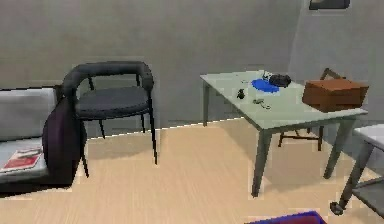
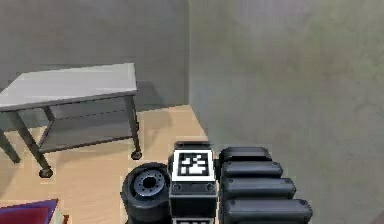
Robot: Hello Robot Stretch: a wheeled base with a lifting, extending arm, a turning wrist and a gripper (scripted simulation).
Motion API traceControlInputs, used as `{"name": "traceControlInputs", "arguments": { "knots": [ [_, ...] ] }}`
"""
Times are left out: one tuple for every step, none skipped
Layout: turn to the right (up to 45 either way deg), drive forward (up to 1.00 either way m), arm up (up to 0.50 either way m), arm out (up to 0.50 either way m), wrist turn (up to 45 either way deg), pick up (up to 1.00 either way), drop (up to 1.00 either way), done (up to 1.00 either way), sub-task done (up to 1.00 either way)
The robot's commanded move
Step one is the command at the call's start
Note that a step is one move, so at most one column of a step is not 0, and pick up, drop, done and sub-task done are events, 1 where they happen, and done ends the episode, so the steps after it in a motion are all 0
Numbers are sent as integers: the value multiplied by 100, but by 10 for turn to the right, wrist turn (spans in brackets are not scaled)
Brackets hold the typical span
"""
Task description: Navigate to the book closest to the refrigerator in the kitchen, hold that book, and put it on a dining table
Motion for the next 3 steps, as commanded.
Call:
{"name": "traceControlInputs", "arguments": {
  "knots": [
    [0, 100, 0, 0, 0, 0, 0, 0, 0],
    [0, 75, 0, 0, 0, 0, 0, 0, 0],
    [450, 0, 0, 0, 0, 0, 0, 0, 0]
  ]
}}
